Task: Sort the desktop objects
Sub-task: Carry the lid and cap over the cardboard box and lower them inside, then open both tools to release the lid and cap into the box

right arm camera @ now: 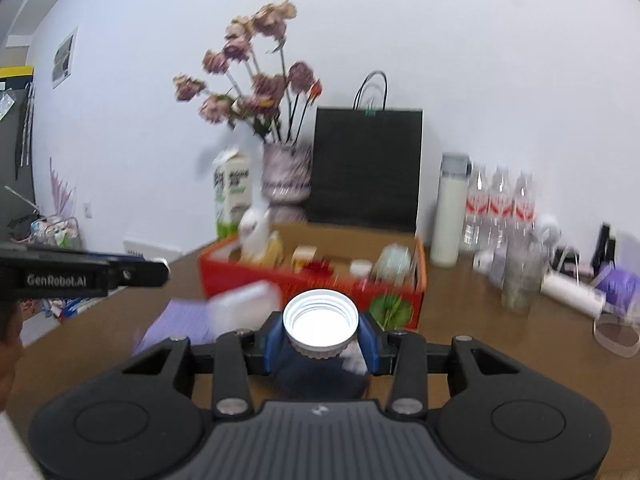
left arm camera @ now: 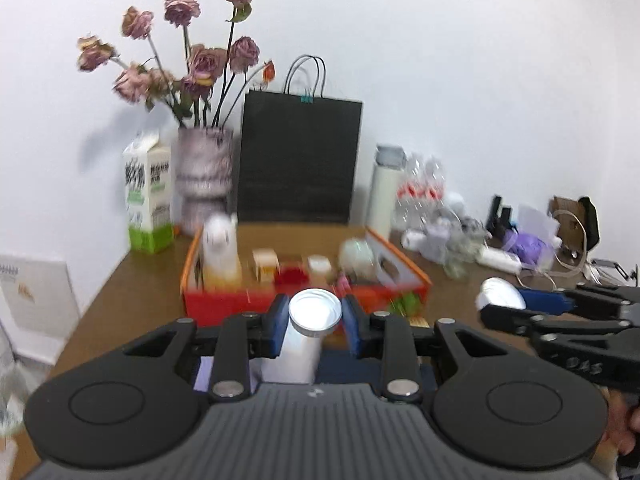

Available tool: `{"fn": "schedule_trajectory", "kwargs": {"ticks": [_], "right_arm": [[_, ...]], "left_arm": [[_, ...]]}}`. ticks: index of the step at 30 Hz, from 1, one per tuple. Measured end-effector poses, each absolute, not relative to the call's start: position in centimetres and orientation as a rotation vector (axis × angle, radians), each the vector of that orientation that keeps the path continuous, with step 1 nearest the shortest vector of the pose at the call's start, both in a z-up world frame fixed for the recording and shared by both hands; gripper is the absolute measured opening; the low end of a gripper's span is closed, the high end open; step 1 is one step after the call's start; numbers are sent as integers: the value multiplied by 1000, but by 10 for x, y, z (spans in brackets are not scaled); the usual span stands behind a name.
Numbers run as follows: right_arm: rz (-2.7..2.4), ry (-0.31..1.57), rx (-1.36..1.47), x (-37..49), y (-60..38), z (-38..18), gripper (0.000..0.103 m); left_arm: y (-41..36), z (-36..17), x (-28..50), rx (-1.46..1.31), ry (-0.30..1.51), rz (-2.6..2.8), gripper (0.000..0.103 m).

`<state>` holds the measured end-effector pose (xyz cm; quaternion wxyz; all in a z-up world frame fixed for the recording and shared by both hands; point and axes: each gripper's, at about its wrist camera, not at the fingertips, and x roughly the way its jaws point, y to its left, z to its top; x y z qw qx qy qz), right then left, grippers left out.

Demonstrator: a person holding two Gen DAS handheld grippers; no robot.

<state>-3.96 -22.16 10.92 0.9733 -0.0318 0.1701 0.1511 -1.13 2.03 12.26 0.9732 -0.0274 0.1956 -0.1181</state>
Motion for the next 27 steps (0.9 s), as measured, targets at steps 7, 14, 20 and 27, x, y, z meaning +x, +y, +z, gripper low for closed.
{"fn": "schedule_trajectory", "kwargs": {"ticks": [7,14,20,27], "right_arm": [[296,543,9,118,-224,121,39],[296,782,185,247,-216,87,39],[287,934,261,319,-191,53,39],[271,942,306,335,-185,38,55]], "left_arm": [[18,123,137,-49,571,-202,30],[13,85,237,-21,752,-131,30],[-7,52,278,43,842,-113,30],[8,52,292,-25,860,-110,52]]}}
